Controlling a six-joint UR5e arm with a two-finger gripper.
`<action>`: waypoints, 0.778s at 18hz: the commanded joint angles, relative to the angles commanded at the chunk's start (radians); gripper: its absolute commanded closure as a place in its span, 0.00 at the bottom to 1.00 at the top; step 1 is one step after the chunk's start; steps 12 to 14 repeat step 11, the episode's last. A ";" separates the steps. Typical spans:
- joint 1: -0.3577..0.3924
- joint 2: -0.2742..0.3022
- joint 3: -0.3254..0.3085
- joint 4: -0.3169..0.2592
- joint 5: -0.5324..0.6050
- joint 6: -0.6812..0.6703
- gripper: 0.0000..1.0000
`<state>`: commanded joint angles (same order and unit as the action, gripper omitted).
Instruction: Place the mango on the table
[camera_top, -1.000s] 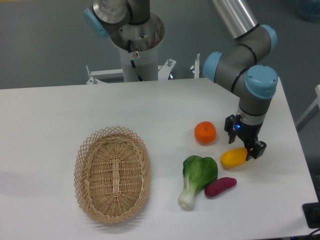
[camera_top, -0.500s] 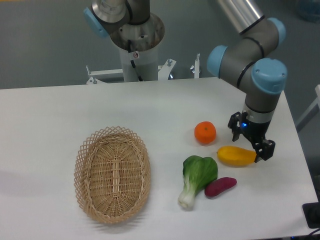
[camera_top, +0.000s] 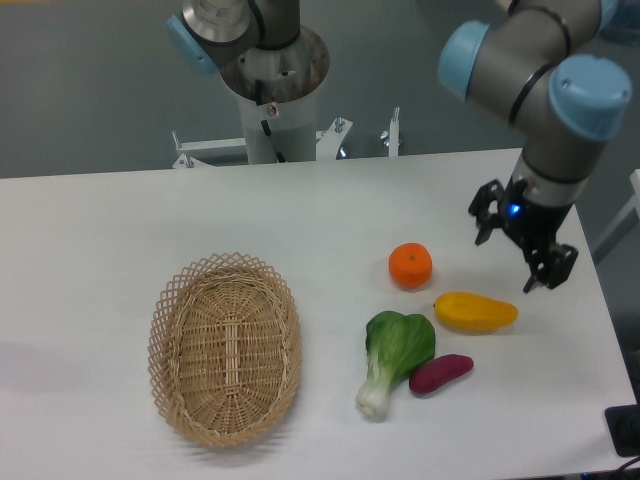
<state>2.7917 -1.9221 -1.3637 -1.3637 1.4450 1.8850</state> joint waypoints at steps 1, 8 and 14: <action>0.008 0.000 0.002 0.000 -0.005 0.012 0.01; 0.049 0.003 0.003 0.000 -0.026 0.045 0.01; 0.049 0.005 0.003 0.000 -0.032 0.043 0.01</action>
